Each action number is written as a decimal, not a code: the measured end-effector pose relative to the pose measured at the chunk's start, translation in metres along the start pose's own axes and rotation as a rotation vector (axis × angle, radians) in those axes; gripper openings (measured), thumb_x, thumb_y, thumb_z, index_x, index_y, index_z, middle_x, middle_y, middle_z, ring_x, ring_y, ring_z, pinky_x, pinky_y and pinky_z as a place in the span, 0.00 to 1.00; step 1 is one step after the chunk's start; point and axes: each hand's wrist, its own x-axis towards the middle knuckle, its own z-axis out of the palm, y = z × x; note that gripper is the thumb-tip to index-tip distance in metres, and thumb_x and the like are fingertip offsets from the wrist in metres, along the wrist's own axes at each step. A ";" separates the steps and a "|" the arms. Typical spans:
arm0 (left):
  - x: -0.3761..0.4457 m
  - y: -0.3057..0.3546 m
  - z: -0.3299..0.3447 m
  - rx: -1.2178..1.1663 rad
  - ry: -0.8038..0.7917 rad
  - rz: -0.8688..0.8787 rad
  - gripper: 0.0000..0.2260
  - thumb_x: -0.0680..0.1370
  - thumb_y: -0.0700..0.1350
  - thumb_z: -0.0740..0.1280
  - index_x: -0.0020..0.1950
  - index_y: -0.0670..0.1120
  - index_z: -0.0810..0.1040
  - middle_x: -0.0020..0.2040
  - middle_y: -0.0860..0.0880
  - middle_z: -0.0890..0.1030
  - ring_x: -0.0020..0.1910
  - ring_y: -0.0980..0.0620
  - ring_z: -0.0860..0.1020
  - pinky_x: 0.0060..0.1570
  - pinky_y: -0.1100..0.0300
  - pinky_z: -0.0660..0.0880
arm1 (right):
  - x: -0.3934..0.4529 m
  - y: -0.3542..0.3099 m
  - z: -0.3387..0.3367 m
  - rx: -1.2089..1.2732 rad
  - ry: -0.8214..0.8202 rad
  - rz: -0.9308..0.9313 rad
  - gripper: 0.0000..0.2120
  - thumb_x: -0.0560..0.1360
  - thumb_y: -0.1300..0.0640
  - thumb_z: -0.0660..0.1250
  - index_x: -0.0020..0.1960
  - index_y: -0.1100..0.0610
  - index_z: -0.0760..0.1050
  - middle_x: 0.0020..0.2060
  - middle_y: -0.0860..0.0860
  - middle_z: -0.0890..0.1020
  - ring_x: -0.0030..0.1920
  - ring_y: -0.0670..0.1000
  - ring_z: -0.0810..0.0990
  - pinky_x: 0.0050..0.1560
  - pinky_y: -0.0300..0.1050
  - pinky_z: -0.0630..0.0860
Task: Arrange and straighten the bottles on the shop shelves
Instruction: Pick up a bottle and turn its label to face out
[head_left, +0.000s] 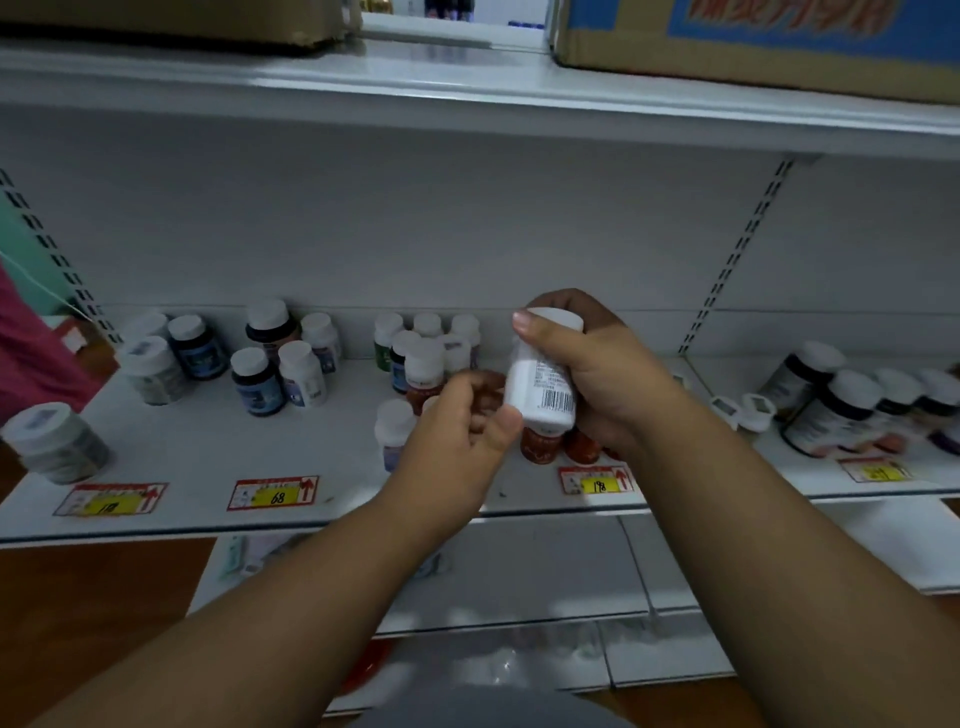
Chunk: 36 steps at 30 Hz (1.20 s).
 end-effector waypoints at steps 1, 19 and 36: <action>-0.004 0.000 0.001 -0.007 -0.006 -0.010 0.28 0.67 0.71 0.60 0.59 0.55 0.70 0.49 0.57 0.78 0.43 0.62 0.78 0.41 0.69 0.74 | -0.003 0.000 0.002 0.018 0.015 0.019 0.14 0.68 0.60 0.75 0.48 0.59 0.72 0.32 0.50 0.79 0.31 0.49 0.79 0.31 0.43 0.77; -0.075 0.016 0.074 0.029 0.161 -0.110 0.37 0.63 0.78 0.59 0.57 0.51 0.71 0.50 0.51 0.79 0.45 0.50 0.79 0.44 0.58 0.77 | -0.071 0.014 -0.056 0.175 -0.244 0.282 0.18 0.66 0.59 0.72 0.53 0.62 0.73 0.40 0.58 0.77 0.40 0.54 0.77 0.44 0.50 0.78; -0.071 0.013 0.079 0.227 0.020 -0.071 0.26 0.66 0.69 0.61 0.58 0.56 0.70 0.50 0.58 0.77 0.43 0.60 0.76 0.44 0.60 0.74 | -0.089 0.022 -0.069 0.037 0.054 0.143 0.06 0.75 0.58 0.69 0.44 0.54 0.71 0.40 0.57 0.75 0.42 0.55 0.75 0.44 0.53 0.75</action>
